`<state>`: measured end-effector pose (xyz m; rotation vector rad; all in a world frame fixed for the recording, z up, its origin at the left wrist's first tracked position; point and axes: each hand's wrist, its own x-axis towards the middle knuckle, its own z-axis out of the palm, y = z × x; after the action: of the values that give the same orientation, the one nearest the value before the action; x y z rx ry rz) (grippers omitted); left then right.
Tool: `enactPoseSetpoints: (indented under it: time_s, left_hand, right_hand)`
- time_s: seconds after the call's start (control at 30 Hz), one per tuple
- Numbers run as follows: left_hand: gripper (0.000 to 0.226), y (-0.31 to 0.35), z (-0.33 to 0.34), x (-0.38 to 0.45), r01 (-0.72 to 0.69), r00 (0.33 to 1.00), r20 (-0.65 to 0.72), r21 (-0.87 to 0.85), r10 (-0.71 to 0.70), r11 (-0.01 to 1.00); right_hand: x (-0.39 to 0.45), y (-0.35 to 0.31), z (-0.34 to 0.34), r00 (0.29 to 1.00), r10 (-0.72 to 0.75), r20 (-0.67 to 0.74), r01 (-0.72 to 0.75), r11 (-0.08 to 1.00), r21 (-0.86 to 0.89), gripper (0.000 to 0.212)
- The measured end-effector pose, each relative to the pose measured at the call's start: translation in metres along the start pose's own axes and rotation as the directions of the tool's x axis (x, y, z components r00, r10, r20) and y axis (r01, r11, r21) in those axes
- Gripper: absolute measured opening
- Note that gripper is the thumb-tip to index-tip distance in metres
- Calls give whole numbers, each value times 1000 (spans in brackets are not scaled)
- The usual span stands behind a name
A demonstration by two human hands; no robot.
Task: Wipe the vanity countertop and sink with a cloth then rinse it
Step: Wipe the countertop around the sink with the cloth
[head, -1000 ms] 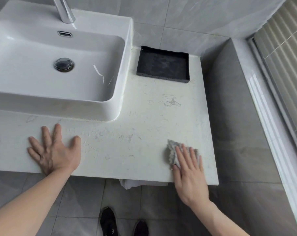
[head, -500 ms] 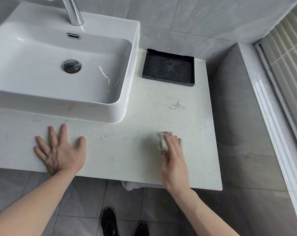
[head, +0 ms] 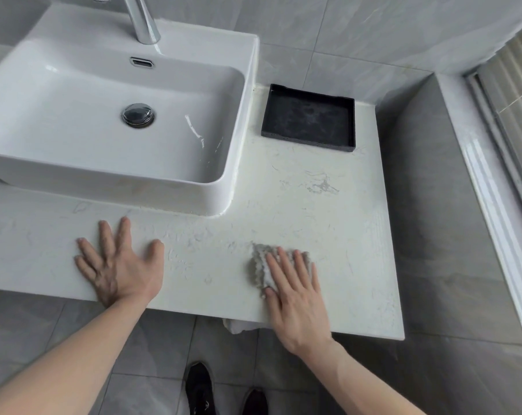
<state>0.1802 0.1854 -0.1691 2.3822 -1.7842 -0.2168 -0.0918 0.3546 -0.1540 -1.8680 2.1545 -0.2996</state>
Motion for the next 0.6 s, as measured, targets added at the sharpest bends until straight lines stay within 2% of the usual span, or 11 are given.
enactPoseSetpoints:
  time_s: [0.1,0.23,0.4,0.47,0.6]
  left_hand:
    - [78,1,-1,0,-1,1000,1,-2,1,1000]
    - [78,0,0,0,0,1000,3,18,0,1000]
    - [78,1,-1,0,4,1000,15,14,-4,1000]
    - [79,1,-1,0,8,1000,19,14,-8,1000]
    - [80,0,0,1,10,999,34,21,-10,1000]
  right_hand:
    - [-7,48,-13,987,152,-50,-153,988,-22,62]
    - [-6,101,-27,934,346,-93,-347,938,10,64]
    - [18,97,-24,833,538,-131,-539,842,28,64]
    - [33,80,-20,815,567,-117,-566,823,46,63]
    - [55,36,-7,875,471,-108,-470,882,34,63]
